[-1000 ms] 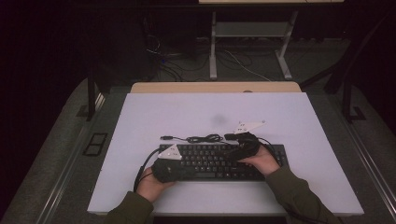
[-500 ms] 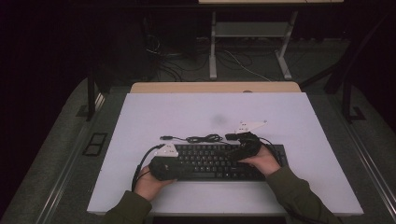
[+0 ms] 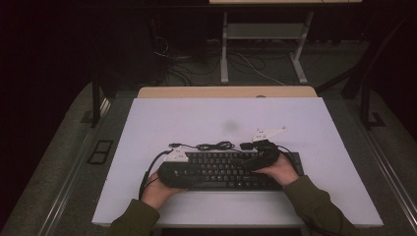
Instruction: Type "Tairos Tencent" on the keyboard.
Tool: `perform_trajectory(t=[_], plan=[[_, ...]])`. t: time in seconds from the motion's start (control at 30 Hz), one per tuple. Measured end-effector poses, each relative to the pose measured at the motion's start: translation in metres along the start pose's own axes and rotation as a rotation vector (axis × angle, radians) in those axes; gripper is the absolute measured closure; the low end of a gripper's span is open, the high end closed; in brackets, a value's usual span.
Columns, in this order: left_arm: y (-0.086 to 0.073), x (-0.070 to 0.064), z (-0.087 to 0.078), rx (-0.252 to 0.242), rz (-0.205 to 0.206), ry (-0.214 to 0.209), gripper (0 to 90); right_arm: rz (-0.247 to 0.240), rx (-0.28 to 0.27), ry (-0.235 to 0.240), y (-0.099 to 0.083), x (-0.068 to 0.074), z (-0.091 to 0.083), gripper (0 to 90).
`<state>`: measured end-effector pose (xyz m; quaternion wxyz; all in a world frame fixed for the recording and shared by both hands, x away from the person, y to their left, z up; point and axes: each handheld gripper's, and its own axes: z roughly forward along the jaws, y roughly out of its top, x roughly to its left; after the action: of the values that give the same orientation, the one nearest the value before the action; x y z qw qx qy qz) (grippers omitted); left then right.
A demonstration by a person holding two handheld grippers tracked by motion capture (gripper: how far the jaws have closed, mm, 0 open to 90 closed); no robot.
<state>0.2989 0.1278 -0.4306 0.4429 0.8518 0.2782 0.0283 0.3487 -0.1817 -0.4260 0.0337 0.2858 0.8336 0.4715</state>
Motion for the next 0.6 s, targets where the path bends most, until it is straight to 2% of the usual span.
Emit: perform_trajectory(t=[0.13,0.43,0.6], plan=[[0.002,0.001,0.000,-0.013,-0.003,0.025,41.1,-0.006,0.006,0.008,-0.001,0.000,-0.003,25.1],[0.006,0.003,0.003,-0.030,-0.012,0.042,29.8,-0.004,0.012,0.011,-0.007,0.000,-0.014,38.8],[0.007,0.006,0.004,-0.031,-0.006,0.053,24.6,-0.009,0.019,0.026,-0.011,0.001,-0.021,51.6]])
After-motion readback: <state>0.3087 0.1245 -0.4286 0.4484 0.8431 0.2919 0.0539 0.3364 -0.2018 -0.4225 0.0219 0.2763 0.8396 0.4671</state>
